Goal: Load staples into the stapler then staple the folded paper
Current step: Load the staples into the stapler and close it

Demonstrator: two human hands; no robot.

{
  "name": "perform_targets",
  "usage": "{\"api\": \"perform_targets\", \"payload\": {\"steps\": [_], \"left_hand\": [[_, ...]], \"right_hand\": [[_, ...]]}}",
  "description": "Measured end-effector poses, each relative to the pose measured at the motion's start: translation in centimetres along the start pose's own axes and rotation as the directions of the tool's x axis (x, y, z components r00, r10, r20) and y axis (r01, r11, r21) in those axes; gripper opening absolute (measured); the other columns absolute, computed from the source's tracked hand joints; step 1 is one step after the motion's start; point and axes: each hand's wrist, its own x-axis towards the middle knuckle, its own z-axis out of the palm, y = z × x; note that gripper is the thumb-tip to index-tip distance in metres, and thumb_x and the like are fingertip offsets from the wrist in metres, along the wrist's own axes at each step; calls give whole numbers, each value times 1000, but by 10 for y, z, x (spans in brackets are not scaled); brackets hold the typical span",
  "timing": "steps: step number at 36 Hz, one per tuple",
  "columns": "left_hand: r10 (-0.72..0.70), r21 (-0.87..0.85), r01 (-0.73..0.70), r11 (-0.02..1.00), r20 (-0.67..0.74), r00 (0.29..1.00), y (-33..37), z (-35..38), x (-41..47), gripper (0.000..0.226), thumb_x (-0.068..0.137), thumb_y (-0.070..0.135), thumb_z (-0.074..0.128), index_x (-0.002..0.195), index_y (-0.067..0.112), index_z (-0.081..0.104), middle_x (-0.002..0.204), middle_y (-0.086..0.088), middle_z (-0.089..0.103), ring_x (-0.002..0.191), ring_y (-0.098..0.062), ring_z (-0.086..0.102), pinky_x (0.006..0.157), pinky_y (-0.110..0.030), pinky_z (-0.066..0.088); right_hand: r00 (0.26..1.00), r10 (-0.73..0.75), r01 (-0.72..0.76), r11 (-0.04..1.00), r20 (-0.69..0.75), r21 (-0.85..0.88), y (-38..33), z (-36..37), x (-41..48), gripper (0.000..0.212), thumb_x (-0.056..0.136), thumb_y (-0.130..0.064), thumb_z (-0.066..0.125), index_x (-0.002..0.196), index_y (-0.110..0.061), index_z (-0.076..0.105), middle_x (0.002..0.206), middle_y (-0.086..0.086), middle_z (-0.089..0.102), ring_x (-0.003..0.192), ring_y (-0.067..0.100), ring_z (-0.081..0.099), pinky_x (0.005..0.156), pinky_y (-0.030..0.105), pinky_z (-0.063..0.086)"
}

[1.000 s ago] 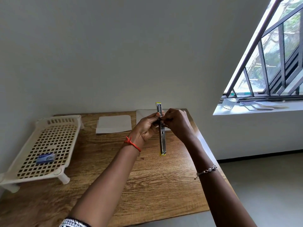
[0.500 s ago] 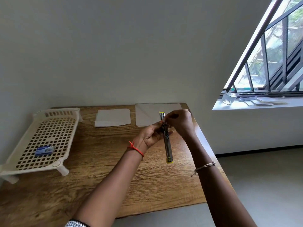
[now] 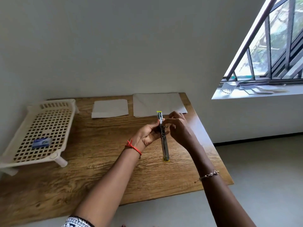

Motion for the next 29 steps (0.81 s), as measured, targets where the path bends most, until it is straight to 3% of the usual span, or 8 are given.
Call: {"api": "perform_targets", "payload": {"steps": [9, 12, 15, 17, 21, 24, 29], "left_hand": [[6, 18, -6, 1000, -10, 1000, -9, 1, -1, 28, 99, 8, 35, 82, 0, 55, 51, -10, 68, 46, -18, 68, 44, -34, 56], [7, 32, -6, 999, -20, 1000, -10, 0, -2, 26, 98, 6, 37, 83, -1, 57, 52, -8, 68, 46, -16, 67, 45, -34, 57], [10, 7, -10, 1000, -34, 999, -11, -1, -1, 32, 98, 6, 38, 78, -2, 61, 51, -9, 68, 45, -16, 67, 45, -37, 56], [5, -28, -6, 1000, -25, 1000, -11, -3, 1, 46, 99, 7, 36, 67, -3, 68, 52, -9, 68, 46, -17, 68, 45, -40, 55], [0, -37, -1, 999, -10, 1000, -10, -5, 1, 43, 100, 7, 34, 75, -3, 66, 59, -11, 72, 51, -18, 70, 47, -36, 57], [-6, 17, 6, 1000, 0, 1000, -11, -6, -1, 34, 100, 6, 32, 83, 0, 61, 59, -9, 72, 50, -15, 70, 48, -29, 58], [-15, 25, 15, 1000, -12, 1000, -15, -4, 2, 25, 99, 8, 37, 89, 1, 58, 59, -9, 71, 52, -15, 69, 52, -41, 57]], "right_hand": [[998, 55, -55, 998, 18, 12, 3, 2, -6, 46, 77, 12, 47, 110, -14, 66, 105, 12, 54, 105, 28, 46, 80, 42, 50], [997, 82, -81, 992, -5, 93, 5, 4, -8, 47, 77, 12, 48, 114, -12, 64, 106, 12, 55, 103, 25, 49, 80, 31, 48], [991, 126, -109, 948, -41, 299, 6, 5, -9, 40, 72, 12, 54, 103, -9, 69, 101, 7, 60, 88, 14, 56, 71, 19, 46], [981, 194, -170, 868, -3, 466, 7, 5, -12, 36, 70, 2, 58, 102, -11, 68, 99, 5, 62, 84, 15, 60, 70, 25, 52], [948, 243, -309, 557, 205, 771, 13, 7, -21, 44, 65, -8, 62, 109, -16, 63, 98, 12, 66, 87, 20, 62, 72, 29, 55], [946, 249, -309, 485, 209, 818, 15, 15, -25, 47, 69, -10, 71, 114, -14, 61, 99, 12, 65, 87, 19, 63, 70, 25, 54], [916, 367, -305, 377, 161, 874, 16, 25, -25, 38, 78, -1, 68, 115, -5, 58, 91, 6, 66, 79, 12, 65, 61, 22, 52]]}}
